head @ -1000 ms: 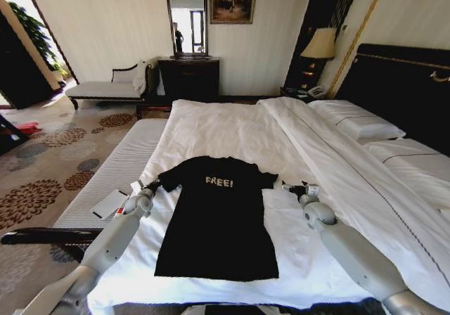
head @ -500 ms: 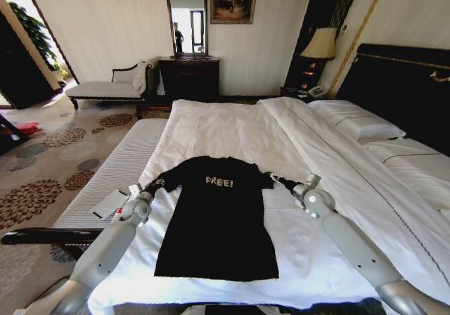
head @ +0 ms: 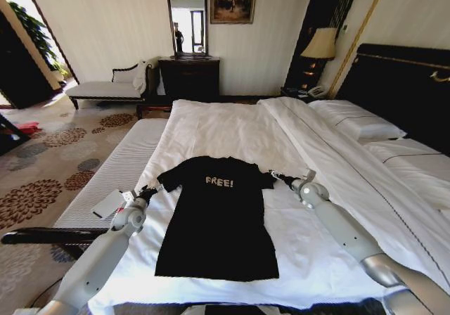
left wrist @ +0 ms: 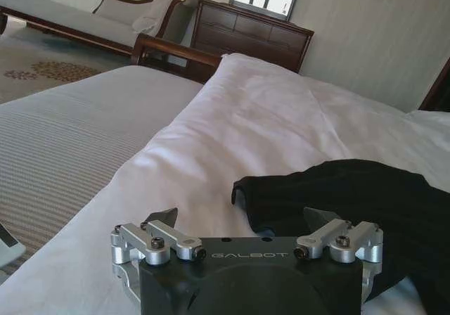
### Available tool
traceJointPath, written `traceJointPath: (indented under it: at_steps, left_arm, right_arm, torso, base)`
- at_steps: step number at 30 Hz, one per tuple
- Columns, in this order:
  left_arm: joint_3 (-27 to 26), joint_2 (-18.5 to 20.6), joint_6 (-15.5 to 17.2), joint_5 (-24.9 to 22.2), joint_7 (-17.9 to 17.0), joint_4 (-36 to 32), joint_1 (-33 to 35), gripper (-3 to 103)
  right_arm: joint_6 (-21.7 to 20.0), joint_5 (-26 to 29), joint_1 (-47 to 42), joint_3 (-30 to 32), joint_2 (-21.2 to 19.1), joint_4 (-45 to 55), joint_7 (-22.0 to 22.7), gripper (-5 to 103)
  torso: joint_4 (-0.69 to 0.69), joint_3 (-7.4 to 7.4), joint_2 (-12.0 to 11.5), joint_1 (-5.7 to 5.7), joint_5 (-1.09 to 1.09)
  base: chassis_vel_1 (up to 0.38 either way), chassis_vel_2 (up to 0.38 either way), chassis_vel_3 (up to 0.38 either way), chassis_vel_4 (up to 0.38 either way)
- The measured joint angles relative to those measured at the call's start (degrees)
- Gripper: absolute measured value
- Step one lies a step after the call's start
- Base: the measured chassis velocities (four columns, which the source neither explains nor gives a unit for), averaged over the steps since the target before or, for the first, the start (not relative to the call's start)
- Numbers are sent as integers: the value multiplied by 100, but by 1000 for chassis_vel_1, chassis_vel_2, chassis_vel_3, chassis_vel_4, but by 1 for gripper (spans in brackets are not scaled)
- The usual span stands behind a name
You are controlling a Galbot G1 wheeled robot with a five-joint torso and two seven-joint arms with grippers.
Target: Fold the clothes on the bed.
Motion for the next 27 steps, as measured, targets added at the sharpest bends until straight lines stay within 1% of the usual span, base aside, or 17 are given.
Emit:
traceJointPath:
  at_steps: [1, 2, 4, 8, 9, 10, 11, 14, 15, 17, 19, 23, 25, 26, 27]
  left_arm:
    - [-22, 18, -10, 16, -3, -54, 53, 100]
    - [-54, 55, -38, 68, 1, -137, 145, 100]
    - [-68, 75, -62, 106, 10, -176, 193, 100]
    - [-165, 119, -130, 230, 44, -369, 428, 100]
    - [-165, 119, -130, 230, 44, -369, 428, 100]
    - [-183, 120, -138, 245, 44, -412, 477, 100]
    - [-191, 120, -140, 254, 44, -431, 498, 100]
    - [-222, 119, -150, 285, 33, -497, 575, 100]
    - [-222, 119, -150, 285, 33, -497, 575, 100]
    - [-234, 120, -150, 285, 19, -517, 587, 100]
    - [-236, 119, -150, 285, 16, -518, 587, 100]
    - [-247, 104, -151, 285, -4, -519, 589, 100]
    - [-251, 98, -152, 285, -7, -518, 591, 100]
    - [-259, 90, -155, 284, -8, -509, 596, 100]
    - [-261, 87, -157, 284, -9, -499, 596, 100]
  right_arm:
    - [4, -3, 22, -16, 6, -60, -19, 101]
    - [17, -10, 67, -46, 20, -160, -54, 97]
    - [27, -25, 85, -67, 25, -195, -74, 97]
    - [87, -57, 143, -130, 48, -247, -145, 77]
    - [87, -57, 143, -130, 48, -247, -145, 77]
    - [91, -53, 151, -138, 57, -252, -150, 72]
    - [93, -52, 154, -143, 59, -254, -155, 72]
    - [104, -52, 159, -161, 75, -264, -170, 56]
    - [104, -52, 159, -161, 75, -264, -170, 56]
    - [129, -62, 158, -168, 78, -279, -171, 45]
    - [134, -64, 155, -168, 79, -284, -171, 45]
    - [148, -69, 127, -161, 79, -304, -171, 23]
    - [148, -69, 124, -161, 78, -304, -171, 23]
    - [148, -70, 123, -160, 77, -304, -169, 13]
    - [148, -70, 123, -160, 77, -303, -169, 13]
  torso:
    - [-1, 0, 0, 0, 0]
    - [-1, 0, 0, 0, 1]
    - [0, 0, 0, 0, 0]
    - [2, 0, 0, 0, -1]
    - [2, 0, 0, 0, -1]
    - [2, 0, 0, 0, -1]
    - [2, 0, 0, 0, 0]
    - [0, 0, 0, 0, 0]
    - [0, 0, 0, 0, 0]
    - [0, 0, 0, 0, 0]
    - [1, 0, 0, 0, 0]
    - [0, 0, 0, -1, 0]
    - [0, 0, 0, 0, 0]
    - [0, 0, 0, 0, 0]
    - [0, 0, 0, 0, 0]
  base:
    - [0, 0, 0, 0]
    - [0, 0, 0, 0]
    - [0, 0, 0, 0]
    - [0, 0, 0, 0]
    - [0, 0, 0, 0]
    - [0, 0, 0, 0]
    - [0, 0, 0, 0]
    - [0, 0, 0, 0]
    - [0, 0, 0, 0]
    - [0, 0, 0, 0]
    - [0, 0, 0, 0]
    - [0, 0, 0, 0]
    - [0, 0, 0, 0]
    - [0, 0, 0, 0]
    - [0, 0, 0, 0]
